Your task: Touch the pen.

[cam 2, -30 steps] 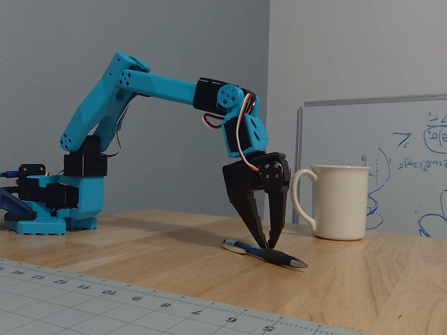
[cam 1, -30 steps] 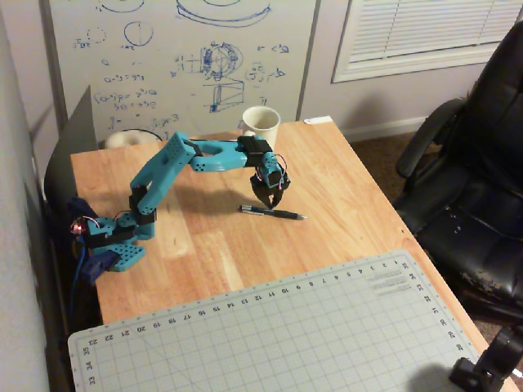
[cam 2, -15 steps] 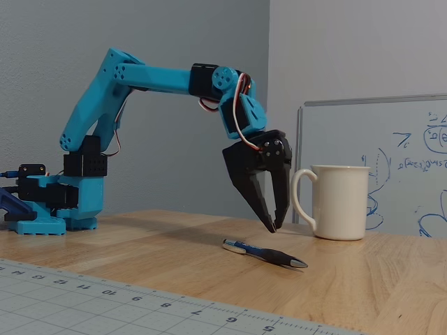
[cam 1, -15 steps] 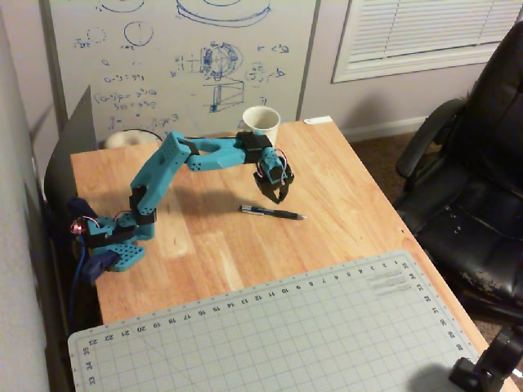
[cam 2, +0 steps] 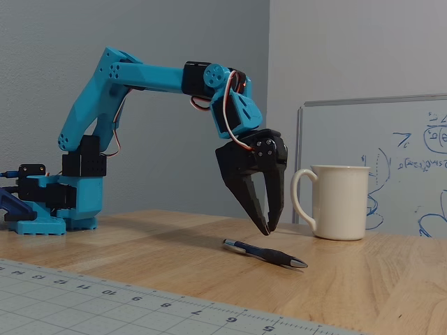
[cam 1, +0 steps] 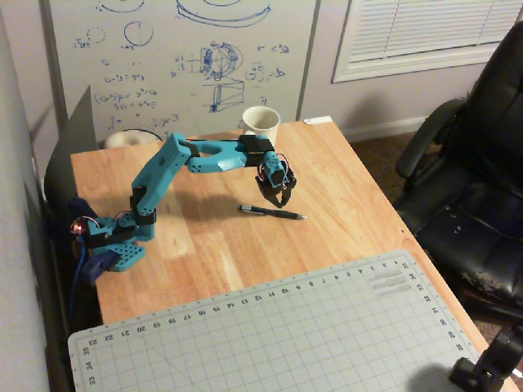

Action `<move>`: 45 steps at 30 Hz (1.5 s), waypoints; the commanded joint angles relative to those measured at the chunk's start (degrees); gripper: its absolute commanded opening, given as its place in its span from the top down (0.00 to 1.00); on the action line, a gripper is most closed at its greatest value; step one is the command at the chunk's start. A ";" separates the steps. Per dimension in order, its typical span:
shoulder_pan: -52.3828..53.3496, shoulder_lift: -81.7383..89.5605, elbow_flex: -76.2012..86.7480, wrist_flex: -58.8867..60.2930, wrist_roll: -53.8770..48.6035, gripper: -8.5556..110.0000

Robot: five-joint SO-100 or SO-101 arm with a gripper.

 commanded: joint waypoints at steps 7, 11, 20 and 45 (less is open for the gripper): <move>-0.18 1.93 -5.19 0.26 -0.44 0.92; -0.18 1.49 -4.75 0.26 -0.44 0.92; -1.05 1.32 -4.57 0.26 -0.09 0.92; -0.44 1.41 -4.66 0.35 0.00 0.92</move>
